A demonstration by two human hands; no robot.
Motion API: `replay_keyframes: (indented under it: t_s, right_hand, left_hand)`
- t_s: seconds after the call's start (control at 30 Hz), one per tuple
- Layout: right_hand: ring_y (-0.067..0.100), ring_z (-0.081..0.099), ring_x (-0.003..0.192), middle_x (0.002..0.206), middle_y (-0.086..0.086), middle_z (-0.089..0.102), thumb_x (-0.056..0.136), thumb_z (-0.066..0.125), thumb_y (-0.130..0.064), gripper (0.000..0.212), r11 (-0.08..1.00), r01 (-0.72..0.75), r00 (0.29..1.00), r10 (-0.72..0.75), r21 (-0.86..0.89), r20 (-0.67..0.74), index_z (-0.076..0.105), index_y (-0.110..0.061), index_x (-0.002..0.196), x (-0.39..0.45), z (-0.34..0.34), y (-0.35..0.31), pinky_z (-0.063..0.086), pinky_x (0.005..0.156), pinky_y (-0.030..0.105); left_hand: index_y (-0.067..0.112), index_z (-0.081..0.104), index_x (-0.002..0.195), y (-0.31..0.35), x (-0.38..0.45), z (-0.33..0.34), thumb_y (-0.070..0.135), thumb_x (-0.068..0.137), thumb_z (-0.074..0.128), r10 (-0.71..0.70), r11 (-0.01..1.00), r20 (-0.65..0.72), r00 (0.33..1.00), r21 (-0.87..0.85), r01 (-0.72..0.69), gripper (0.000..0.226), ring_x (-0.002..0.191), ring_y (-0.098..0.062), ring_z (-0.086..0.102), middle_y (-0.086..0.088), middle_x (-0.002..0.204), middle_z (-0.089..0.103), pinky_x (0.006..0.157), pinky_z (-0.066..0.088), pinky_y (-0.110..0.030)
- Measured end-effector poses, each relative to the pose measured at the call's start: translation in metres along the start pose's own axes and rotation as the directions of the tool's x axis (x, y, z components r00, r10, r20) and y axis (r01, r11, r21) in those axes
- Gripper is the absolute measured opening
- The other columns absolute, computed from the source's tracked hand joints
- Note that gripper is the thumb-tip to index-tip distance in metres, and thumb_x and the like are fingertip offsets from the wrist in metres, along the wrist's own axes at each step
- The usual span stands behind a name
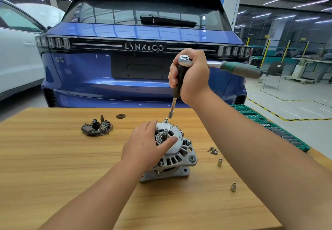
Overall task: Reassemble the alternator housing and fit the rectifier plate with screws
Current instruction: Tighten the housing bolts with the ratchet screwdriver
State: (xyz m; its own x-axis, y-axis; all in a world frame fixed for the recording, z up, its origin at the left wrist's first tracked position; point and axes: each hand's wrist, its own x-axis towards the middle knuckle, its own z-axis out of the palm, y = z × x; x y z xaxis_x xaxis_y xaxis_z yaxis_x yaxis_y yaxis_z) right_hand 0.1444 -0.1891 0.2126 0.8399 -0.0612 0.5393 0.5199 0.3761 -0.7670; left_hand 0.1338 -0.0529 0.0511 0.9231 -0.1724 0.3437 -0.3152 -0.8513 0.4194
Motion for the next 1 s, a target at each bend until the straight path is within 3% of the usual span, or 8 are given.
replay_keyframes:
  t_s: [0.3,0.5,0.63,0.77,0.87,0.93,1.0]
  right_hand:
    - [0.021,0.034,0.046,0.052,0.012,0.045,0.077,0.04,-0.027,0.026,0.997,-0.005,0.994,0.014,-0.079,0.107,0.052,-0.013,0.058,0.013,-0.009,0.029,0.027,0.047,0.026]
    - [0.021,0.035,0.044,0.05,0.011,0.047,0.079,0.038,-0.028,0.029,0.999,-0.019,0.981,0.029,-0.05,0.19,0.051,-0.01,0.061,0.016,-0.015,0.031,0.028,0.047,0.025]
    - [0.02,0.035,0.043,0.049,0.011,0.046,0.079,0.036,-0.028,0.027,0.998,-0.058,0.964,0.065,-0.033,0.259,0.047,-0.006,0.067,0.017,-0.017,0.032,0.027,0.047,0.024]
    - [0.021,0.038,0.043,0.05,0.012,0.048,0.081,0.035,-0.026,0.03,0.989,-0.144,0.925,0.142,-0.022,0.352,0.052,-0.005,0.067,0.023,-0.017,0.03,0.035,0.049,0.023]
    - [0.022,0.041,0.046,0.051,0.012,0.05,0.091,0.031,-0.023,0.033,0.988,-0.156,0.913,0.148,-0.012,0.38,0.052,-0.007,0.072,0.024,-0.018,0.03,0.039,0.052,0.025]
    - [0.022,0.041,0.047,0.052,0.012,0.05,0.095,0.029,-0.021,0.034,0.986,-0.164,0.909,0.154,-0.007,0.387,0.051,-0.007,0.074,0.024,-0.019,0.031,0.04,0.052,0.026]
    - [0.022,0.04,0.047,0.052,0.012,0.048,0.095,0.03,-0.022,0.035,0.983,-0.183,0.906,0.168,0.002,0.388,0.052,-0.007,0.073,0.025,-0.02,0.03,0.039,0.052,0.026]
  left_hand:
    - [0.036,0.027,0.157,-0.006,0.001,-0.003,0.092,0.077,0.038,0.023,0.999,-0.008,1.0,-0.03,-0.023,0.098,0.139,-0.008,0.036,0.019,0.155,0.039,0.097,0.043,-0.034]
    - [0.036,0.027,0.158,-0.007,0.001,-0.007,0.094,0.071,0.034,0.037,0.998,0.028,0.999,-0.049,-0.036,0.105,0.141,-0.008,0.036,0.019,0.156,0.039,0.098,0.04,-0.033]
    - [0.037,0.027,0.157,-0.01,0.003,-0.01,0.093,0.072,0.037,0.059,0.997,0.053,0.997,-0.047,-0.057,0.102,0.139,-0.006,0.036,0.02,0.154,0.041,0.091,0.035,-0.028]
    - [0.037,0.027,0.158,-0.012,0.005,-0.013,0.091,0.074,0.033,0.086,0.995,0.089,0.992,-0.058,-0.082,0.1,0.139,-0.006,0.037,0.02,0.155,0.04,0.096,0.035,-0.028]
    - [0.034,0.036,0.153,-0.009,0.009,-0.02,0.09,0.077,0.023,0.104,0.995,0.114,0.988,-0.013,-0.103,0.096,0.133,-0.009,0.046,0.016,0.148,0.049,0.1,0.042,-0.035]
    - [0.031,0.05,0.143,-0.004,0.022,-0.028,0.09,0.079,0.019,0.112,0.993,0.087,0.99,0.024,-0.114,0.092,0.118,-0.01,0.057,0.015,0.133,0.06,0.094,0.048,-0.037]
    - [0.032,0.055,0.136,0.005,0.04,-0.034,0.089,0.081,0.03,0.094,0.992,0.097,0.991,-0.095,-0.085,0.083,0.111,-0.005,0.056,0.02,0.125,0.059,0.086,0.046,-0.032]
